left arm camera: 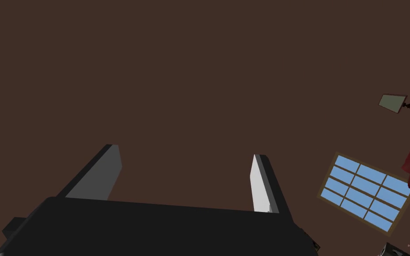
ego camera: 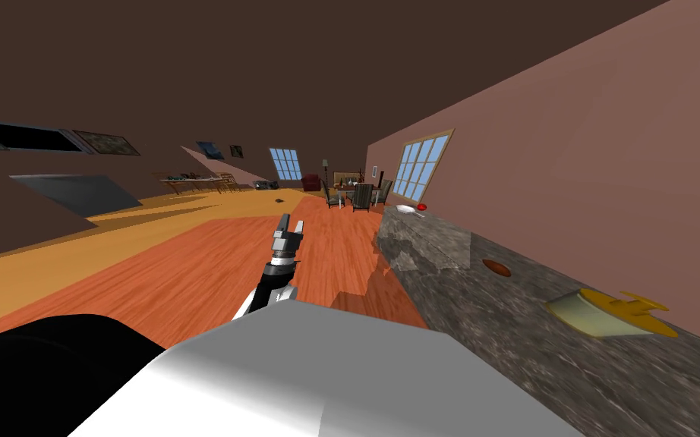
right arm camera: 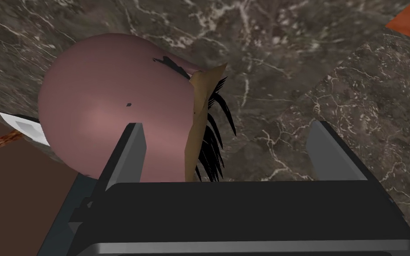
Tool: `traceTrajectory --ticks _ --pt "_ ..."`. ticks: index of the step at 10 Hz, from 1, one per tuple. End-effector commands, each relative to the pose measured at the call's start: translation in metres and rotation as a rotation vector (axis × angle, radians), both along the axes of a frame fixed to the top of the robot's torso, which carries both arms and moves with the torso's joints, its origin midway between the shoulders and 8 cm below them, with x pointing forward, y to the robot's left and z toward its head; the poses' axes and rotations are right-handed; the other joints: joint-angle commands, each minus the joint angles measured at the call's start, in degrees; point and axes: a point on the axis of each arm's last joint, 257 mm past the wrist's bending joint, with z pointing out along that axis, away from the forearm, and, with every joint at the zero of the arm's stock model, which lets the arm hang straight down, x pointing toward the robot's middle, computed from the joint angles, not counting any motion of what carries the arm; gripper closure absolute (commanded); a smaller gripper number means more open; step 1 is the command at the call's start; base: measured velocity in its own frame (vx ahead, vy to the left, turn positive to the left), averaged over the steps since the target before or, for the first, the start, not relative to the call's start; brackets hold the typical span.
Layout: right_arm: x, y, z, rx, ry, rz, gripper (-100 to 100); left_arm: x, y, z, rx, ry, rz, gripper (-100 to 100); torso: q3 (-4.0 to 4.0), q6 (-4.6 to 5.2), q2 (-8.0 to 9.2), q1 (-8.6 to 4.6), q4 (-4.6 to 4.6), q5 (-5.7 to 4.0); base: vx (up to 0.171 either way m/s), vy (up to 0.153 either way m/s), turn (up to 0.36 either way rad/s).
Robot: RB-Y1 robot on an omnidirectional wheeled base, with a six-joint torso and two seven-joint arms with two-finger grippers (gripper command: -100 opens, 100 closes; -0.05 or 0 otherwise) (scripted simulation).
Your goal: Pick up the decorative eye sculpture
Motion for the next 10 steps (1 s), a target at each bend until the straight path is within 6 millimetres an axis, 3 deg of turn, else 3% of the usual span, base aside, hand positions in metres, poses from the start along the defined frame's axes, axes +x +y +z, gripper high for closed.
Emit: traceTrajectory --ticks 1,2,4,5,8,9,10 --pt "0.022 -0.016 -0.009 0.007 -0.031 0.063 -100 0.000 0.000 0.000 0.000 0.000 0.000 0 0.00 0.00 0.00 0.00 0.00 0.00 0.103 -0.017 -0.341" --pt "0.022 -0.021 -0.008 0.004 -0.034 0.070 -100 0.000 0.000 0.000 0.000 0.000 0.000 0 -0.08 0.07 -0.19 -0.04 -0.01 -0.03 0.124 0.007 -0.164" --pt "-0.001 -0.023 0.001 -0.009 0.006 0.042 -100 0.000 0.000 0.000 0.000 0.000 0.000 0 -0.10 -0.05 -0.16 -0.01 -0.04 0.01 0.023 0.006 0.027" --pt "0.031 -0.041 -0.008 -0.010 -0.035 0.120 -100 0.000 0.000 0.000 0.000 0.000 0.000 0 0.01 -0.04 0.02 -0.03 0.00 0.01 0.064 0.000 -0.354" --pt "0.011 -0.047 0.003 -0.025 -0.004 0.101 -100 0.000 0.000 0.000 0.000 0.000 0.000 0 -0.10 -0.07 -0.16 -0.04 -0.04 0.01 0.060 0.005 -0.038" --pt "0.043 -0.068 -0.001 -0.035 -0.040 0.182 -100 0.000 0.000 0.000 0.000 0.000 0.000 0 -0.03 -0.06 -0.05 -0.07 -0.01 0.01 0.089 0.000 -0.359" --pt "0.027 -0.072 0.008 -0.050 -0.015 0.167 -100 0.000 0.000 0.000 0.000 0.000 0.000 0 -0.09 0.01 -0.19 -0.07 -0.02 -0.02 0.115 0.022 -0.176"
